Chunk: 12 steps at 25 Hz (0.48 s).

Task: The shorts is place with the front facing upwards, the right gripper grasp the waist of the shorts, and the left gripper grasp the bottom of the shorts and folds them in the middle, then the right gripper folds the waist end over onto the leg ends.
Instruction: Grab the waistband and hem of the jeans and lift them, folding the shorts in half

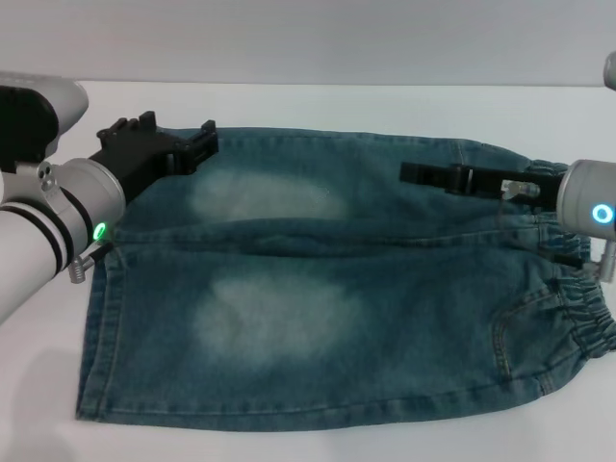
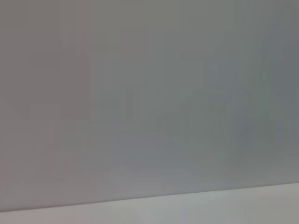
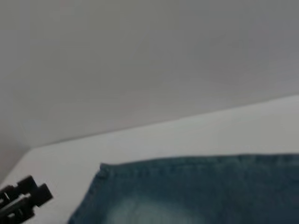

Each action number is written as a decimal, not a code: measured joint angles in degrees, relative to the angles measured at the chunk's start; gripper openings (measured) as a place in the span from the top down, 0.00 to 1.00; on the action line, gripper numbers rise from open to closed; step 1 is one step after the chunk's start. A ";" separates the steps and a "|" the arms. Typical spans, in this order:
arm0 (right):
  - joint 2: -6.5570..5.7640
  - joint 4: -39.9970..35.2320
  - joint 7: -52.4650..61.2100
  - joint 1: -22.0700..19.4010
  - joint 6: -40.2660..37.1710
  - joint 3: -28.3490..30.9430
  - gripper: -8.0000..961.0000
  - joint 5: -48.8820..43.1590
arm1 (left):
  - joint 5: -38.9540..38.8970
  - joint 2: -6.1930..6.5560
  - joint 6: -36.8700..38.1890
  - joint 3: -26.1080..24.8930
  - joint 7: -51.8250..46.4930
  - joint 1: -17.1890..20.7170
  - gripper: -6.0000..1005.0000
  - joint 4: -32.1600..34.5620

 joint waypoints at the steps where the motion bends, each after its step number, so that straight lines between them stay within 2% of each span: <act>1: 0.44 -1.46 3.39 -0.16 -2.26 1.80 0.34 -4.47 | 0.00 0.00 0.00 0.00 0.00 0.00 0.24 0.00; 3: 2.15 -6.23 9.02 -1.06 -8.64 7.03 0.34 -14.52 | 0.01 0.23 -6.60 -0.73 0.68 1.31 0.24 5.40; 4: 2.58 -7.28 9.95 -1.25 -10.29 8.05 0.34 -16.55 | 0.01 0.19 -9.70 -1.55 1.34 1.55 0.24 7.47; 6: 4.54 -11.80 11.81 -2.46 -16.39 12.40 0.34 -22.05 | 0.02 0.12 -12.17 -2.10 1.81 1.61 0.24 8.68; 7: 5.27 -14.42 12.27 -3.30 -19.15 14.25 0.34 -23.87 | 0.02 0.02 -15.68 -2.75 2.28 1.62 0.24 10.35; 9: 6.13 -18.57 13.09 -4.86 -23.23 16.33 0.34 -25.77 | 0.02 -0.03 -20.80 -3.45 2.61 1.52 0.25 12.47; 12: 6.28 -22.02 13.94 -6.54 -28.35 18.86 0.34 -25.90 | 0.01 -0.09 -26.41 -4.30 3.26 1.51 0.25 15.41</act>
